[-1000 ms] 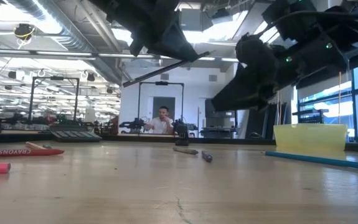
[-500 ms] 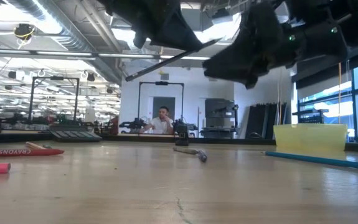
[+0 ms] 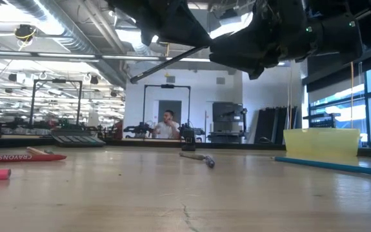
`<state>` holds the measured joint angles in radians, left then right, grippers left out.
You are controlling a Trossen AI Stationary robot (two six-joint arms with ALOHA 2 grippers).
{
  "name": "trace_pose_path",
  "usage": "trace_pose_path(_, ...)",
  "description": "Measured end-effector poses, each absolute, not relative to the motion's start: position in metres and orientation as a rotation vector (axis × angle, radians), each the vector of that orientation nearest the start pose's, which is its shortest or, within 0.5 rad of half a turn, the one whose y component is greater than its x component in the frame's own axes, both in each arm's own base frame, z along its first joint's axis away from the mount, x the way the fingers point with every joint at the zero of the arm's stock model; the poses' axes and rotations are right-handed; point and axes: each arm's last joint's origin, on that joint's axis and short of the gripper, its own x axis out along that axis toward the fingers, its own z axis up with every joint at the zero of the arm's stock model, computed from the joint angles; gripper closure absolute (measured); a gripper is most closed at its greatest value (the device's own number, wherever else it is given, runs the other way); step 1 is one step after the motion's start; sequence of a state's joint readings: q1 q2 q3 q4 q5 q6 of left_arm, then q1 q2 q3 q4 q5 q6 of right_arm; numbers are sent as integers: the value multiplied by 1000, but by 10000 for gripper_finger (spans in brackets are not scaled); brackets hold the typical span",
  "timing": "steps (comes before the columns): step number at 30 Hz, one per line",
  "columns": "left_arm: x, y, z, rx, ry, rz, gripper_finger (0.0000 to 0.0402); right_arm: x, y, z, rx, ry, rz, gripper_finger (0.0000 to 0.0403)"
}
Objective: Sort crayons/erasers/pens/pencils in bins
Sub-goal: Put the black pencil into the yellow bin
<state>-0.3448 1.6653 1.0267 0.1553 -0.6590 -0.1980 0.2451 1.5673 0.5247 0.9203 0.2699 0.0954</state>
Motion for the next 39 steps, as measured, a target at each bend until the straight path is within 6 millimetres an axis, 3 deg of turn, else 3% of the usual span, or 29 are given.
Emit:
trace_pose_path(7,340,-108,229,95,398,325,388,282,63,176,37,123,-4,246)
trace_pose_path(16,337,-110,237,99,363,315,388,268,63,195,34,87,116,246)
trace_pose_path(26,339,-109,239,85,350,301,388,268,63,199,43,50,115,246)
trace_pose_path(30,340,-107,239,77,349,290,388,268,61,201,47,26,26,246)
trace_pose_path(39,342,-105,243,63,306,333,388,268,60,198,33,48,3,313)
